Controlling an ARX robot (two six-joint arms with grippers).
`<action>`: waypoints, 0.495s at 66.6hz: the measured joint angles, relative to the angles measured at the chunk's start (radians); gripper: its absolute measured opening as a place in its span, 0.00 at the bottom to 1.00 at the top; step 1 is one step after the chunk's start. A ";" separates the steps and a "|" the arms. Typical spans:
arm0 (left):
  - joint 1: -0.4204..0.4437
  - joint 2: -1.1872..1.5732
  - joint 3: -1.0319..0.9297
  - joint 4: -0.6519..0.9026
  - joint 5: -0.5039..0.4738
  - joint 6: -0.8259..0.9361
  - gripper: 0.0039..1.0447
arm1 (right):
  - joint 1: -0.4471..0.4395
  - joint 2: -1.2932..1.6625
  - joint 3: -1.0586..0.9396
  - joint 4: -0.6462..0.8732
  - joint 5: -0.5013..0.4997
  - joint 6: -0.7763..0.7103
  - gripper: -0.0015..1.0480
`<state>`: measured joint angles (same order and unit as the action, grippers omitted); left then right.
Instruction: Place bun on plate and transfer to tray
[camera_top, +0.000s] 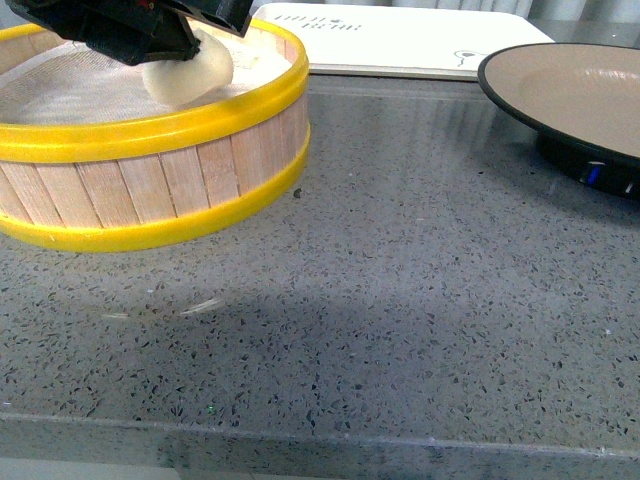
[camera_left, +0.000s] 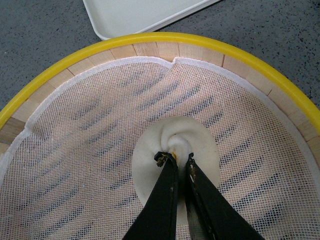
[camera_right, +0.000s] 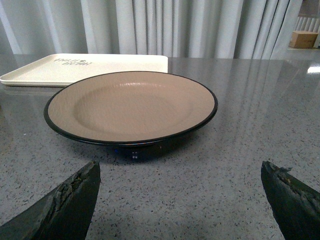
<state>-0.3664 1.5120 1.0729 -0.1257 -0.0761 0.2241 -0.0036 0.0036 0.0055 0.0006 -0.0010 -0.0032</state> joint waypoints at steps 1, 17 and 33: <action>0.000 0.000 0.002 -0.001 0.000 0.000 0.03 | 0.000 0.000 0.000 0.000 0.000 0.000 0.91; 0.020 -0.023 0.083 -0.054 0.006 0.001 0.03 | 0.000 0.000 0.000 0.000 0.000 0.000 0.91; 0.012 -0.010 0.263 -0.139 -0.002 0.012 0.03 | 0.000 0.000 0.000 0.000 0.000 0.000 0.91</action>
<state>-0.3546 1.5024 1.3361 -0.2646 -0.0780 0.2363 -0.0036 0.0036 0.0055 0.0006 -0.0010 -0.0032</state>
